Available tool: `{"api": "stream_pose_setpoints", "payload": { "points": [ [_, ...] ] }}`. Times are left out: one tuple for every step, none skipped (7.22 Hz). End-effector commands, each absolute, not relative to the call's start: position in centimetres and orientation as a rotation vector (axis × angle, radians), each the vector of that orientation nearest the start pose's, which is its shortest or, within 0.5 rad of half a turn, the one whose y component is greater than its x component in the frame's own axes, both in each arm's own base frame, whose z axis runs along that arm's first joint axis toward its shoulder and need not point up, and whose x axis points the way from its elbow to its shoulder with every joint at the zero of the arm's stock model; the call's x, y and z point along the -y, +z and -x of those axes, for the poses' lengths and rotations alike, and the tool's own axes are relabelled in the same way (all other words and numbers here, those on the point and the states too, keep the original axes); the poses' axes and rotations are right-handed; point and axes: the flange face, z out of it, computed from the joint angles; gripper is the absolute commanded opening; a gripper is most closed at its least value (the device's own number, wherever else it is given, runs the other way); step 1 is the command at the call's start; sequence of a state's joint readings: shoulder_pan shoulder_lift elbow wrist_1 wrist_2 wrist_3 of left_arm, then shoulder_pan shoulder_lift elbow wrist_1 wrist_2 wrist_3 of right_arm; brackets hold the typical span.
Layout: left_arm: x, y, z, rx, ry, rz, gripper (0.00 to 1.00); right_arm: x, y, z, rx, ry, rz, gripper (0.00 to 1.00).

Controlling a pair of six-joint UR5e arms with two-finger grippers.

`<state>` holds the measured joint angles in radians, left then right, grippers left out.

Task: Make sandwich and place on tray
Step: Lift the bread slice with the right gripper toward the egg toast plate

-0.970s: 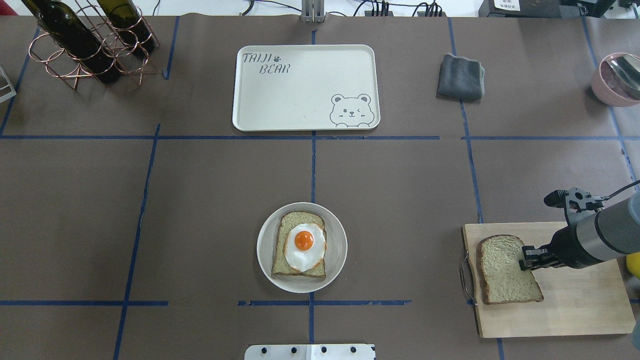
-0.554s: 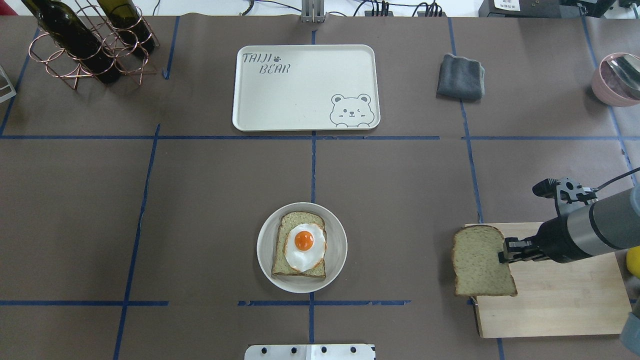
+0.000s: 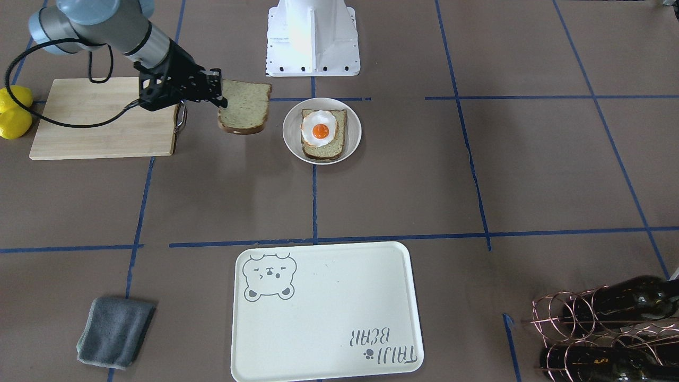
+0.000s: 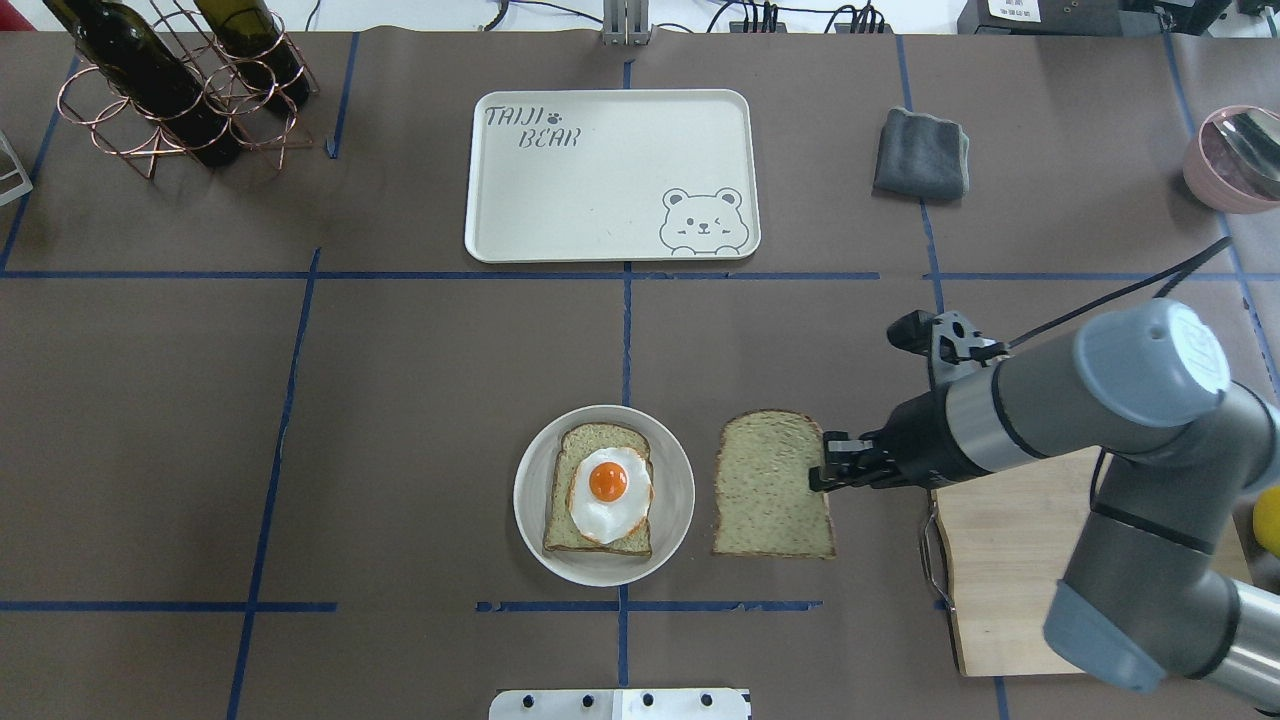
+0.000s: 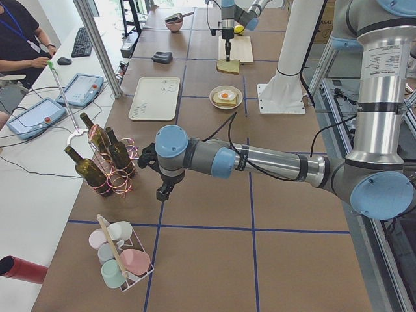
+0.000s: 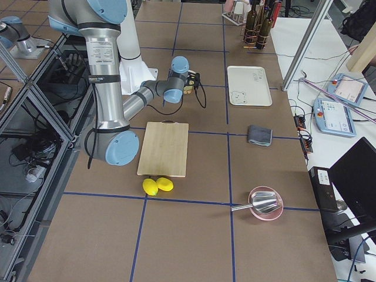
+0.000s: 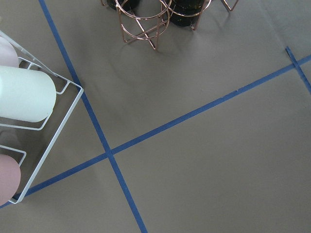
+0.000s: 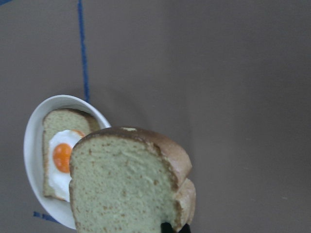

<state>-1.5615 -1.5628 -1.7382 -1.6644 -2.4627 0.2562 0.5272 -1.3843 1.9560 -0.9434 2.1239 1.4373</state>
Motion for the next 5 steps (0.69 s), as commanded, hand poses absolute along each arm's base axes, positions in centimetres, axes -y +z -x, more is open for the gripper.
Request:
{"api": "stream_pose_setpoints", "payload": {
  "points": [
    [49.6, 55.9, 5.2, -0.854, 0.36, -0.35, 1.0, 35.3, 25.3, 49.0, 1.3, -0.034, 0.077, 0.0],
    [49.6, 55.5, 5.2, -0.853, 0.363, -0.357, 1.0, 34.9, 24.8, 50.5, 1.299, -0.045, 0.081, 0.0],
    [49.5, 55.2, 5.3, -0.852, 0.364, -0.362, 1.0, 35.3, 24.5, 52.8, 1.288, -0.032, 0.062, 0.0],
    [49.5, 55.2, 5.3, -0.852, 0.364, -0.364, 1.0, 35.2, 23.8, 54.3, 1.285, -0.037, 0.064, 0.0],
    [49.5, 55.2, 5.3, -0.852, 0.364, -0.364, 1.0, 35.4, 24.3, 55.0, 1.274, -0.035, 0.07, 0.0]
  ]
}}
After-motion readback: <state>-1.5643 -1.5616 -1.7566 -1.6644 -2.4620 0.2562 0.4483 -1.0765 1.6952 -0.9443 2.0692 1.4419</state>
